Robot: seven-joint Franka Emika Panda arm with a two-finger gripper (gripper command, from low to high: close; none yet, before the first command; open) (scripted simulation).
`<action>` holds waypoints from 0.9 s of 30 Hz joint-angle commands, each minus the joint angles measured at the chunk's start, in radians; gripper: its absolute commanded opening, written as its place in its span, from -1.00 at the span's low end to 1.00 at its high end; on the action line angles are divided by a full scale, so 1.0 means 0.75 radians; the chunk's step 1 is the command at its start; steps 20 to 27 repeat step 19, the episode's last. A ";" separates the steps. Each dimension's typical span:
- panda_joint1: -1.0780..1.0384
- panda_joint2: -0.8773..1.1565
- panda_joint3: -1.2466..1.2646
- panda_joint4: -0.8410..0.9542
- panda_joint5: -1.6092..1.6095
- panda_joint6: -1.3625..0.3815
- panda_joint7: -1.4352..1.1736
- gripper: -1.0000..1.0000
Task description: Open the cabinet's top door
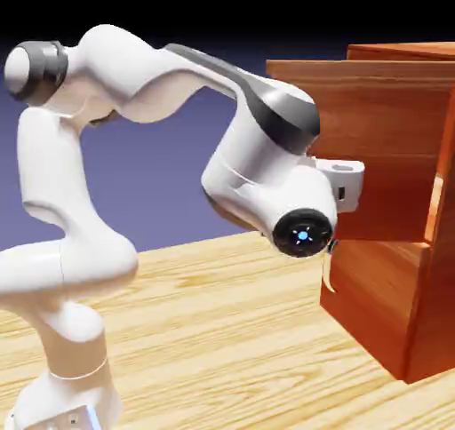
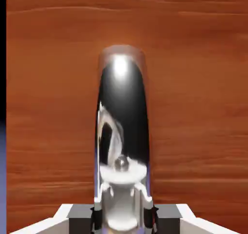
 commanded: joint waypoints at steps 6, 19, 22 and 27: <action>-0.051 0.290 0.059 0.230 -0.241 -0.034 -0.050 -1.00; 0.022 0.825 0.118 0.682 -0.615 -0.076 0.020 1.00; 0.022 0.825 0.118 0.682 -0.615 -0.076 0.020 1.00; 0.022 0.825 0.118 0.682 -0.615 -0.076 0.020 1.00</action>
